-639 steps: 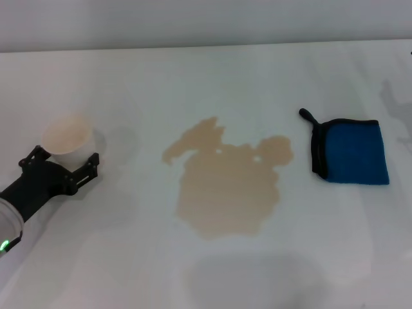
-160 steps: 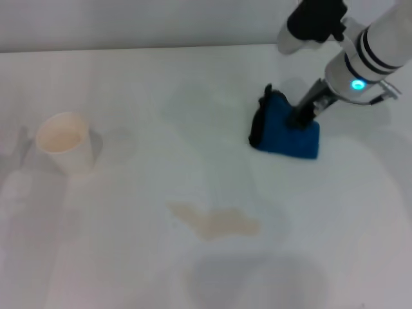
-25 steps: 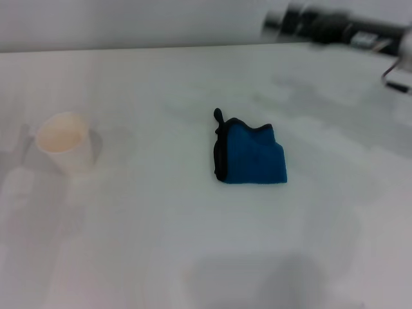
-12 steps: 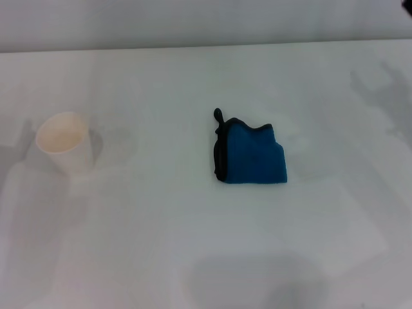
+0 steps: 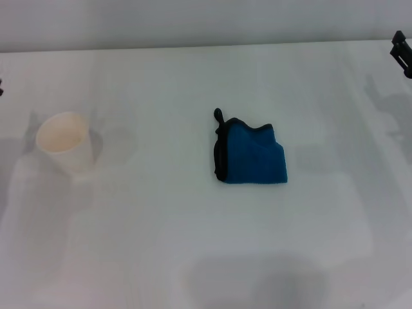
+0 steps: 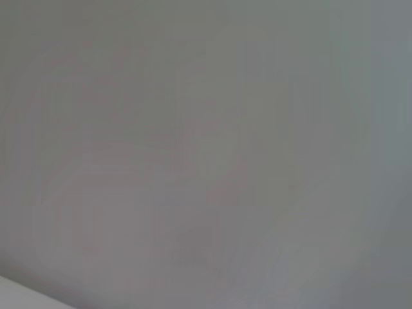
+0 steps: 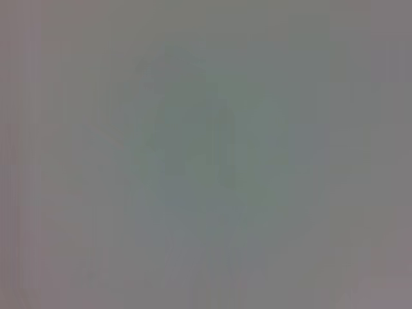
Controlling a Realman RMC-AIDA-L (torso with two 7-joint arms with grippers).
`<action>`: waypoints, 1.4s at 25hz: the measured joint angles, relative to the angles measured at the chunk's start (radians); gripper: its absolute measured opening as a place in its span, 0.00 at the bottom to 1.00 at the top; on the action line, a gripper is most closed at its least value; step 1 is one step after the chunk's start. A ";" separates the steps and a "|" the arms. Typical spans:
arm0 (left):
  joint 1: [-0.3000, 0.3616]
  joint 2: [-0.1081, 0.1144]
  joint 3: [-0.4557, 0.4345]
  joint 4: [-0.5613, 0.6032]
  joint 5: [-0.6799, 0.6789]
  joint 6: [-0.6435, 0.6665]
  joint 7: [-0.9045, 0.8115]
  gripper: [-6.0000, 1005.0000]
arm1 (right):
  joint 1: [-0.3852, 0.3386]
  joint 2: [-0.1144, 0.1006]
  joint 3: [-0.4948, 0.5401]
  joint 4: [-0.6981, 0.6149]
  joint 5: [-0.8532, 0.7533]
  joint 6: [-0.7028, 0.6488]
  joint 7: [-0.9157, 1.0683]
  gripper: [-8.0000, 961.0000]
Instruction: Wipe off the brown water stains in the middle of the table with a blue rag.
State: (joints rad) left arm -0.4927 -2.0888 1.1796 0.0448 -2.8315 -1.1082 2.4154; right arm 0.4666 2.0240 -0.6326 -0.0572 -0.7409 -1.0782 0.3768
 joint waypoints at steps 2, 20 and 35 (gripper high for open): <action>-0.014 0.000 0.000 -0.005 0.000 0.022 0.000 0.87 | 0.000 0.000 0.000 0.000 0.003 -0.005 -0.001 0.89; -0.065 0.000 0.002 0.001 0.000 0.169 -0.001 0.87 | 0.024 -0.002 0.001 -0.009 0.006 0.015 -0.005 0.89; -0.073 0.004 -0.002 0.015 -0.031 0.188 0.006 0.87 | 0.019 -0.003 0.005 -0.010 0.060 0.061 -0.006 0.89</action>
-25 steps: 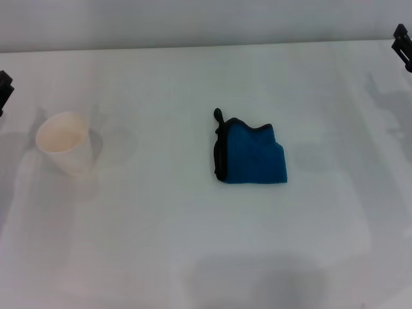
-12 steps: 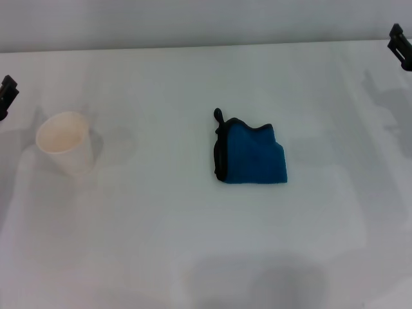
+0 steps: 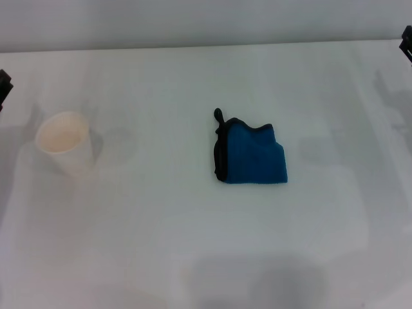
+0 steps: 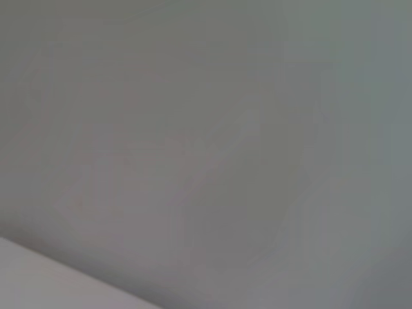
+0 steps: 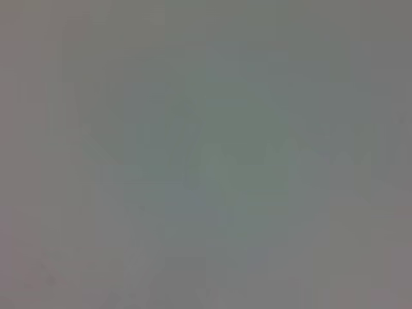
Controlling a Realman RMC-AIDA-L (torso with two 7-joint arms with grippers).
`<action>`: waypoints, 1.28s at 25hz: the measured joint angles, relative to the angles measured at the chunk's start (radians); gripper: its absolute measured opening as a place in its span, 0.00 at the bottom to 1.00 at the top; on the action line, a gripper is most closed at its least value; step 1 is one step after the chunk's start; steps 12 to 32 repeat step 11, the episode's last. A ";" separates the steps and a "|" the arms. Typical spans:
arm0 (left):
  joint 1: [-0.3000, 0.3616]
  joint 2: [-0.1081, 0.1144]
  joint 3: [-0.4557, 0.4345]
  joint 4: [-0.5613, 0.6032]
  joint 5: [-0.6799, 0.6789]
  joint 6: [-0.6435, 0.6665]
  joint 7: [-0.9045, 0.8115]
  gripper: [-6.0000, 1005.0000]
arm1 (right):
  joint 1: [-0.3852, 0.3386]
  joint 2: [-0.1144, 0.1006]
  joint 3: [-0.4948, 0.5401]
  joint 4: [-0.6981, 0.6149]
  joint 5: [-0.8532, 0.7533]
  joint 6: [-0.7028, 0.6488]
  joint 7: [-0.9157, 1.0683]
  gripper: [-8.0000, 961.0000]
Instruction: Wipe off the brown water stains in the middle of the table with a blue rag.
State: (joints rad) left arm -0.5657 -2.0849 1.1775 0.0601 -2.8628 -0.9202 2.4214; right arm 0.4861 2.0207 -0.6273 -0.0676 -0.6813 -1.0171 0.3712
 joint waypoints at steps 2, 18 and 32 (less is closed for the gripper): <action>-0.006 0.000 0.000 0.001 -0.003 -0.003 -0.001 0.87 | 0.003 -0.001 0.007 -0.001 0.003 0.000 -0.001 0.89; -0.001 -0.003 0.008 0.003 0.001 -0.032 0.019 0.87 | 0.002 0.001 0.007 -0.013 0.011 -0.019 -0.010 0.89; -0.001 -0.003 0.008 0.003 0.001 -0.032 0.019 0.87 | 0.002 0.001 0.007 -0.013 0.011 -0.019 -0.010 0.89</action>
